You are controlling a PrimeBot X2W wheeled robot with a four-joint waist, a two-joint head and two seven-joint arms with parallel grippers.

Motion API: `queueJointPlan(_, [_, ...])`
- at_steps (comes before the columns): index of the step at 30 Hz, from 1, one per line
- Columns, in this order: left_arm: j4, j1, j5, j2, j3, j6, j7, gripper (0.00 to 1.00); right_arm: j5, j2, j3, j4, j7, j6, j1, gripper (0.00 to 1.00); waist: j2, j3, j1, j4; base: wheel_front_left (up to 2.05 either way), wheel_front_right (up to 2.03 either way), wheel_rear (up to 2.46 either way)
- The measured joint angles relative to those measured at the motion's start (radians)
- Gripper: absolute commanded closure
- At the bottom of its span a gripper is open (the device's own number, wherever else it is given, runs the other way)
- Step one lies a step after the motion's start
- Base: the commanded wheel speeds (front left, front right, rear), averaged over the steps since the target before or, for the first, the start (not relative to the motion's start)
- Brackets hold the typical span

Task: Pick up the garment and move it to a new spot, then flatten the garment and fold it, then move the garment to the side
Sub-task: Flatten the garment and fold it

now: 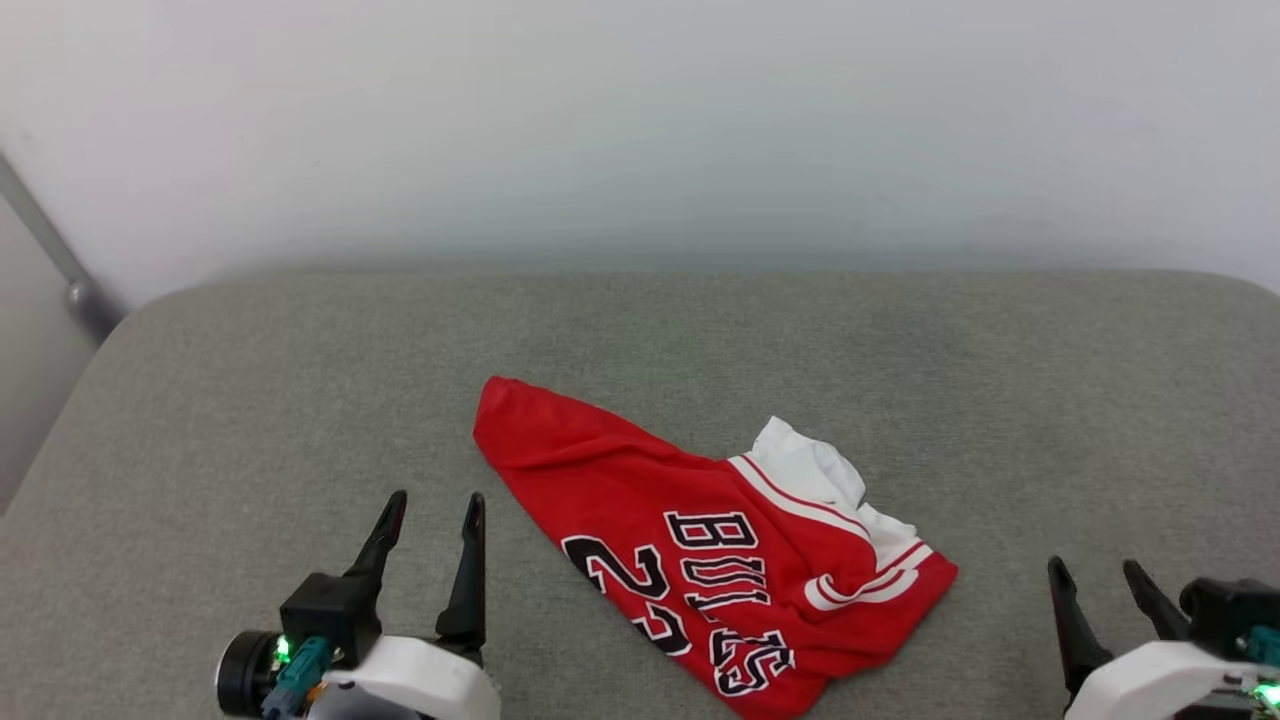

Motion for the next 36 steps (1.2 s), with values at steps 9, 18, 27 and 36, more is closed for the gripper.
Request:
queueJointPlan(9, [-0.016,-0.09,0.022,-0.029,-0.027,-0.019,-0.012,0.0,0.105,-0.067,0.014,0.11,0.418,0.0,-0.159,0.0,0.0,0.081,0.0002,0.061,0.0,0.0,0.0])
queueJointPlan(18, [0.01,-0.167,0.035,-0.07,-0.027,-0.047,-0.023,0.0,0.234,-0.184,0.174,0.188,0.688,0.0,-0.33,0.0,0.0,0.202,0.0003,0.131,0.0,0.0,0.0])
queueJointPlan(27, [0.035,-0.183,0.051,-0.097,0.002,-0.067,-0.025,0.0,0.289,-0.214,0.223,0.257,0.727,0.0,-0.368,1.0,0.0,0.235,0.0003,0.155,0.0,0.0,0.0])
queueJointPlan(36, [0.045,-0.151,0.067,-0.098,0.044,-0.077,-0.026,0.0,0.215,-0.265,0.108,0.119,0.58,0.0,-0.382,1.0,0.0,0.195,0.0002,0.083,0.0,0.0,0.0])
